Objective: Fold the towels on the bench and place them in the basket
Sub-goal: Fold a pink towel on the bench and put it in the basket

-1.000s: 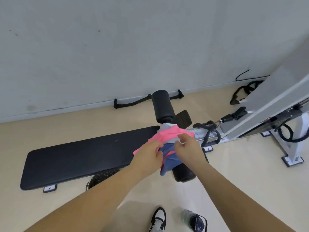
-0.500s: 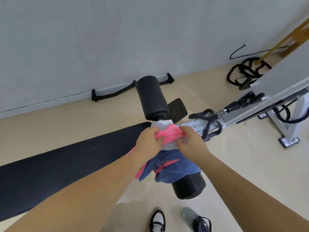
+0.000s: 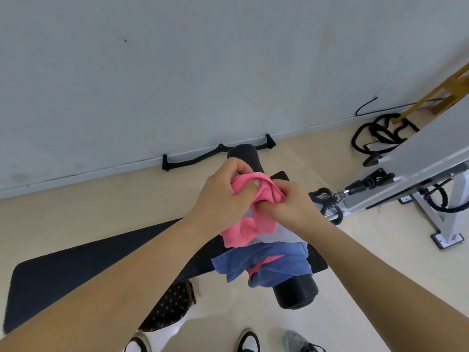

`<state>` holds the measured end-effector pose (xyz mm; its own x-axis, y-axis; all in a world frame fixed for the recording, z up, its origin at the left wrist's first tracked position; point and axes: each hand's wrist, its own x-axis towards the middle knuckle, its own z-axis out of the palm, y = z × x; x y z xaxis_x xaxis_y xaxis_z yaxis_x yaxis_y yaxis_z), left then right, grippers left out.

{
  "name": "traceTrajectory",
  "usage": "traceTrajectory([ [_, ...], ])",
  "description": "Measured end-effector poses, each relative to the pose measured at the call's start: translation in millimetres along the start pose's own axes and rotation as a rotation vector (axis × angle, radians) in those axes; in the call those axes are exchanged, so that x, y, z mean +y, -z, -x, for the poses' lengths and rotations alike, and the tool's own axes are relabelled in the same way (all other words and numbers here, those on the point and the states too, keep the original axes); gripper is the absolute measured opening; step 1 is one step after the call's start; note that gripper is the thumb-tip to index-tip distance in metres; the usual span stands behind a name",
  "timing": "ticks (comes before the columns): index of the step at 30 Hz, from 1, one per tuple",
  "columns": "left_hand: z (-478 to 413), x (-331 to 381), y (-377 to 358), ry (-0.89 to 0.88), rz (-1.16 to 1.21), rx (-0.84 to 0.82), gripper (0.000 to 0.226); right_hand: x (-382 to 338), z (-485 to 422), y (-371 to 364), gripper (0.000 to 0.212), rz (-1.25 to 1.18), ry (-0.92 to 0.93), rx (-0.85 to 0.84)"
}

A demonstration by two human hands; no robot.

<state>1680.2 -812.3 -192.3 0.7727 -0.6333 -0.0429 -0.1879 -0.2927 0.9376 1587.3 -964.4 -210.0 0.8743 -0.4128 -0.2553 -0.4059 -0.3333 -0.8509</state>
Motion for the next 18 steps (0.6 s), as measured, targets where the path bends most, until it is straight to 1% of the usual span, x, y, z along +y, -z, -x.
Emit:
traceTrajectory([
  [2, 14.5, 2.7, 37.9, 0.050, -0.066, -0.004, 0.012, -31.7, 4.8, -21.1, 0.013, -0.020, 0.001, -0.126],
  [6, 54.2, -15.7, 116.2, 0.096, -0.219, 0.038, 0.004, -80.7, 18.4, -84.2, 0.034, -0.040, 0.032, -0.255],
  [10, 95.5, -67.0, 187.8, 0.142, -0.298, -0.009, 0.013, -104.9, 32.5, -159.3, 0.039, -0.075, -0.041, -0.389],
  [12, 117.2, -98.2, 219.4, 0.145, -0.294, 0.019, 0.015, -108.7, 33.6, -202.0, 0.039, -0.095, -0.113, -0.442],
  [14, 141.5, -128.4, 245.9, 0.160, -0.256, 0.075, 0.014, -108.1, 33.2, -245.1, 0.039, -0.133, -0.162, -0.444],
  [17, 171.7, -169.2, 273.9, 0.219, -0.156, 0.126, 0.015, -108.8, 29.9, -296.2, 0.026, -0.245, -0.236, -0.439],
  [18, 177.6, -183.5, 279.2, 0.239, -0.144, 0.122, 0.013, -107.1, 27.2, -310.0, 0.027, -0.266, -0.263, -0.460],
])
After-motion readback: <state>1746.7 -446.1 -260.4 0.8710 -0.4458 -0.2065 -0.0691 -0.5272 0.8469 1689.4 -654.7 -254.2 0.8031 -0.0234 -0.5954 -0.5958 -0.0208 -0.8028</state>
